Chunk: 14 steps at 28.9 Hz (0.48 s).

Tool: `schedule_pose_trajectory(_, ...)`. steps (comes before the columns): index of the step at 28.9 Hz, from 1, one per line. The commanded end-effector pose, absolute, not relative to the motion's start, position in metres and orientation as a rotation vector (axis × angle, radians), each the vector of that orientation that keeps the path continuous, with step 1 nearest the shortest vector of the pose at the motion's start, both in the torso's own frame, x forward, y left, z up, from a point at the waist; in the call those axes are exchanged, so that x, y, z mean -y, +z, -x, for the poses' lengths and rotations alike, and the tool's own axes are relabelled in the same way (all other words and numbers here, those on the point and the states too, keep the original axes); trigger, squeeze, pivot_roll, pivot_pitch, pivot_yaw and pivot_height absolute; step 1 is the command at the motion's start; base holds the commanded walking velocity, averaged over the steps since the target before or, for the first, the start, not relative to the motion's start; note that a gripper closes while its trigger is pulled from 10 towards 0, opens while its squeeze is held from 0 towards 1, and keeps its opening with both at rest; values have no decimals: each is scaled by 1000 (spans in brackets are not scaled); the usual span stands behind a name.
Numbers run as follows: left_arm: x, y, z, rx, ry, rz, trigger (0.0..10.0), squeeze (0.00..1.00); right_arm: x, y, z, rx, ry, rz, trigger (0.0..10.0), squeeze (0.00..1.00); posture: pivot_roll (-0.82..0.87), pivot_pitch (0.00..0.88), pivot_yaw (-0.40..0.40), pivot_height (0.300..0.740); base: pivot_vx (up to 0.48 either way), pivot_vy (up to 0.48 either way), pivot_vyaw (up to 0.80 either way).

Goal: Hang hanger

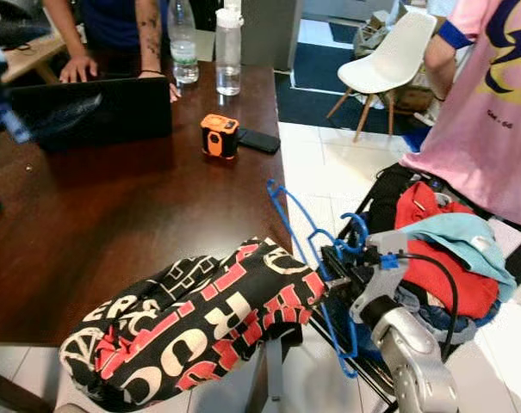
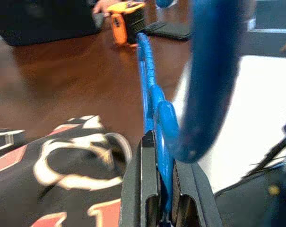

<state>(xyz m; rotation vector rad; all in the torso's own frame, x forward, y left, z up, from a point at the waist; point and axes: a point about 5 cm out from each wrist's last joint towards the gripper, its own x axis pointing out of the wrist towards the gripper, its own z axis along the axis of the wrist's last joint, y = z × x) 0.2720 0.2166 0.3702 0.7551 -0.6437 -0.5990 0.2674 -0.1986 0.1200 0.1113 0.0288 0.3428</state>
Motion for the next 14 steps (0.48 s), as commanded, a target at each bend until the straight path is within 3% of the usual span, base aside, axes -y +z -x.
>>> schedule_pose_trajectory(1, -207, 363, -272, 647, -652, -701, 10000, 0, 213, 125, -269, 3, 273, -65, 10000, 0, 58, 46, -80, 740, 0, 0, 0)
schedule_pose_trajectory(4, -195, 342, -276, 635, -696, -527, 10000, 0, 231, 136, -273, 55, 183, -21, 10000, 0, 56, 44, -79, 740, 0, 0, 0)
schedule_pose_trajectory(11, -189, 324, -283, 608, -678, -454, 10000, 0, 241, 146, -275, 96, 126, 8, 10000, 0, 58, 45, -79, 740, 0, 0, 0)
schedule_pose_trajectory(14, -189, 308, -296, 587, -569, -337, 10000, 0, 255, 160, -280, 122, 66, 47, 10000, 0, 59, 48, -70, 740, 0, 0, 0)
